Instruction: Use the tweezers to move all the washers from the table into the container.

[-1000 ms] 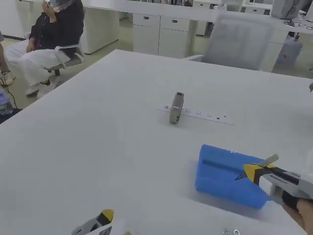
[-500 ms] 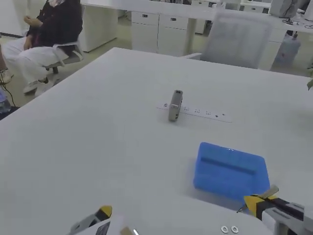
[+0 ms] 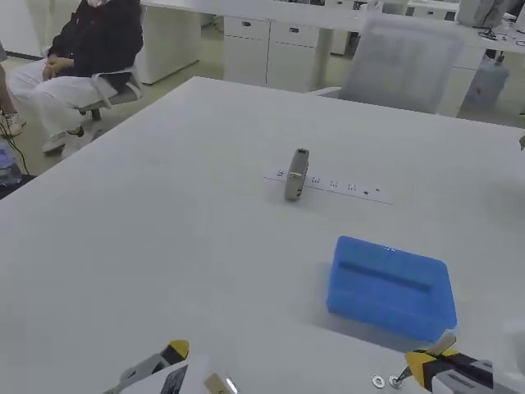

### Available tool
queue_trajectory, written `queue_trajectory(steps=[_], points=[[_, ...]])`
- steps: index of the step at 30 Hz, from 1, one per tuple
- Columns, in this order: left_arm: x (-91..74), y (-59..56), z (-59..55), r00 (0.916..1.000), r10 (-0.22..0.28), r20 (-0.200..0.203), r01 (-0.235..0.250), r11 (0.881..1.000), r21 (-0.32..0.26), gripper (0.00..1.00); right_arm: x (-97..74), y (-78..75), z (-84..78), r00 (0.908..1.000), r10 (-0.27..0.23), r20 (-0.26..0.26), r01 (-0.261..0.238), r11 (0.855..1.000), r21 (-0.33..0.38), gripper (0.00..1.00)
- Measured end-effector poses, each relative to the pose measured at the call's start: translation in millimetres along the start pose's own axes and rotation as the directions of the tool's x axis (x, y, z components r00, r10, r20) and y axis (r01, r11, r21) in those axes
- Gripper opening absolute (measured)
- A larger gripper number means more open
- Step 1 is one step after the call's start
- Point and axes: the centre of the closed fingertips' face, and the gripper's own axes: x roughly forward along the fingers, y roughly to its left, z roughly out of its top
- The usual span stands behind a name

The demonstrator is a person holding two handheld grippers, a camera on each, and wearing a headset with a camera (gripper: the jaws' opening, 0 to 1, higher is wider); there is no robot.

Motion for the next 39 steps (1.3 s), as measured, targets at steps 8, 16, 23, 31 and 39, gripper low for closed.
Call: queue_trajectory(steps=[8,16,23,31,39], points=[[0.4,0.3,-0.4,1.0000,0.001,-0.003,-0.001,1.000,0.001,0.84,1.5,3.5,0.4,1.0000,-0.007,-0.002,0.007,0.999,-0.046,0.02],[0.2,-0.2,-0.2,1.0000,0.000,0.000,0.000,1.000,0.003,0.84,3.8,3.2,1.0,0.9995,-0.026,-0.017,0.024,0.994,-0.109,0.02],[0.1,-1.2,-0.4,1.0000,-0.004,-0.002,0.004,1.000,0.006,0.84,-1.6,1.9,11.1,0.9999,-0.009,-0.010,0.008,0.994,-0.108,0.02],[0.2,-1.4,-0.1,1.0000,-0.004,-0.001,0.004,1.000,0.007,0.84,-13.2,-3.0,43.4,0.9980,-0.014,0.062,0.019,0.996,-0.087,0.02],[0.6,-0.3,-0.9,1.0000,0.000,-0.006,0.000,1.000,0.005,0.84,-10.2,-16.3,81.9,0.9877,-0.054,0.146,0.067,0.994,-0.082,0.02]])
